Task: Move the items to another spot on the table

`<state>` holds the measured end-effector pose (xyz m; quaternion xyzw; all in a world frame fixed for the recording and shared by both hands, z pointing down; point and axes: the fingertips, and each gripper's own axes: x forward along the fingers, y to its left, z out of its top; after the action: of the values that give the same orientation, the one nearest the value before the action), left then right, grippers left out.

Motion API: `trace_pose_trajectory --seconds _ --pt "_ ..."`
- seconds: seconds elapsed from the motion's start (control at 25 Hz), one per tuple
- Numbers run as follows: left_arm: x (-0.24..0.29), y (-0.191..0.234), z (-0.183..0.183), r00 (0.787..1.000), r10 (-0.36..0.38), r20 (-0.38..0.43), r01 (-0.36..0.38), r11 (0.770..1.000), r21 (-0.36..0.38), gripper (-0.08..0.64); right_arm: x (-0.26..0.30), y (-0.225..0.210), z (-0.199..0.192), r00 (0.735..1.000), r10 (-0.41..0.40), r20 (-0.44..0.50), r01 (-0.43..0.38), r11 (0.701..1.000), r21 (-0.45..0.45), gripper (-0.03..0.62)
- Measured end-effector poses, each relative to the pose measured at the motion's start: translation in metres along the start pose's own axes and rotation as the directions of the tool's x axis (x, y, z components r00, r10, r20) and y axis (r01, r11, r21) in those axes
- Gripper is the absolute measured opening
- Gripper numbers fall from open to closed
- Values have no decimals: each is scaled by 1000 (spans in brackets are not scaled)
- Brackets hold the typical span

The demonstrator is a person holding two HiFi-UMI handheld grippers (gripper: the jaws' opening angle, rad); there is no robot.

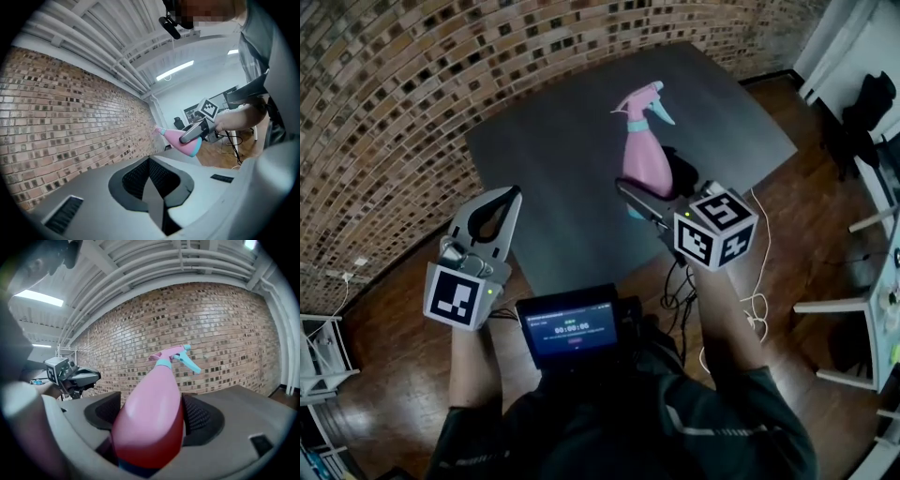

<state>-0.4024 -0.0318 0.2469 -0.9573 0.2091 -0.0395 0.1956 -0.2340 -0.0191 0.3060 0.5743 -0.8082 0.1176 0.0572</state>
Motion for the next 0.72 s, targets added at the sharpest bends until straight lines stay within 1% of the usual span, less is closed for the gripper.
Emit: trace_pose_trajectory --seconds 0.16,0.36,0.56,0.72 --pt "45 -49 26 999 -30 15 29 999 19 -3 -60 -44 3 999 -28 46 29 1000 -9 416" --pt "73 -80 49 995 -86 42 85 996 29 -3 -118 -65 9 992 -103 73 104 994 -16 416" --pt "134 -148 81 989 -95 111 89 995 52 -3 -201 -128 -7 979 -175 106 176 984 1 416" --pt "169 -195 96 978 -174 116 168 984 61 -3 -249 -154 -13 965 -231 125 231 973 22 416"
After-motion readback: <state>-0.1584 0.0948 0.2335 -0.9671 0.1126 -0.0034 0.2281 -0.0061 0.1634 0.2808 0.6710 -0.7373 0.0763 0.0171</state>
